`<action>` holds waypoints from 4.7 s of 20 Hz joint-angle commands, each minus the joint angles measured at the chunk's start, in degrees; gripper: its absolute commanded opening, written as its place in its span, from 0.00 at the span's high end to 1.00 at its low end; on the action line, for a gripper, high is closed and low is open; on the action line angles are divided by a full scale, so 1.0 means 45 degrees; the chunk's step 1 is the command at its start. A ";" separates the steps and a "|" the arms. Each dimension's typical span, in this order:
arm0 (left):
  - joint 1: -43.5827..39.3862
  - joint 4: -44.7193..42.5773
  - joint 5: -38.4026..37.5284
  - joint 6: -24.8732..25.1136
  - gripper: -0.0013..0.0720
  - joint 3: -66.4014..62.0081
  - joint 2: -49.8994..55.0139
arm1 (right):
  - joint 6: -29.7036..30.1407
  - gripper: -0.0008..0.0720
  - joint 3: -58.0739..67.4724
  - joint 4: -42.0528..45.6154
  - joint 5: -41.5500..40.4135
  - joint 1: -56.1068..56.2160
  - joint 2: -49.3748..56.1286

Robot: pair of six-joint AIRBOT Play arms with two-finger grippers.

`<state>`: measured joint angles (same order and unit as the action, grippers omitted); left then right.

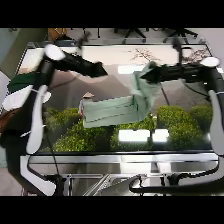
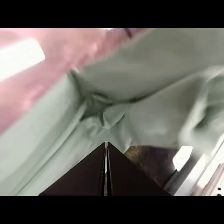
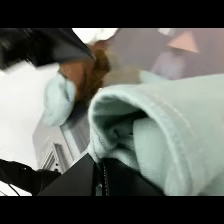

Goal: Fold the shirts.

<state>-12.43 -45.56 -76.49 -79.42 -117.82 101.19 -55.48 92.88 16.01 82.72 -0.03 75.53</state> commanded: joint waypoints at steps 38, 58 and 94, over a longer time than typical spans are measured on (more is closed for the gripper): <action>0.4809 0.0481 0.0321 0.1321 0.97 0.4537 -0.6479 | -0.1792 0.96 -0.0510 0.4454 -0.2856 0.2064 0.3633; 0.4809 0.0466 -0.0355 0.1651 0.97 0.4551 -0.6475 | -0.5872 0.97 0.0690 0.9151 -0.0248 -0.9831 -0.1005; 0.4794 0.0379 -0.0675 0.1554 0.97 1.2599 -1.1045 | -0.7543 0.96 -0.7237 1.1380 -0.2953 -0.1035 -0.6305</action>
<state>9.17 -43.64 -80.93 -72.40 -73.95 58.83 -90.94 63.90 66.87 70.52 -11.68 47.00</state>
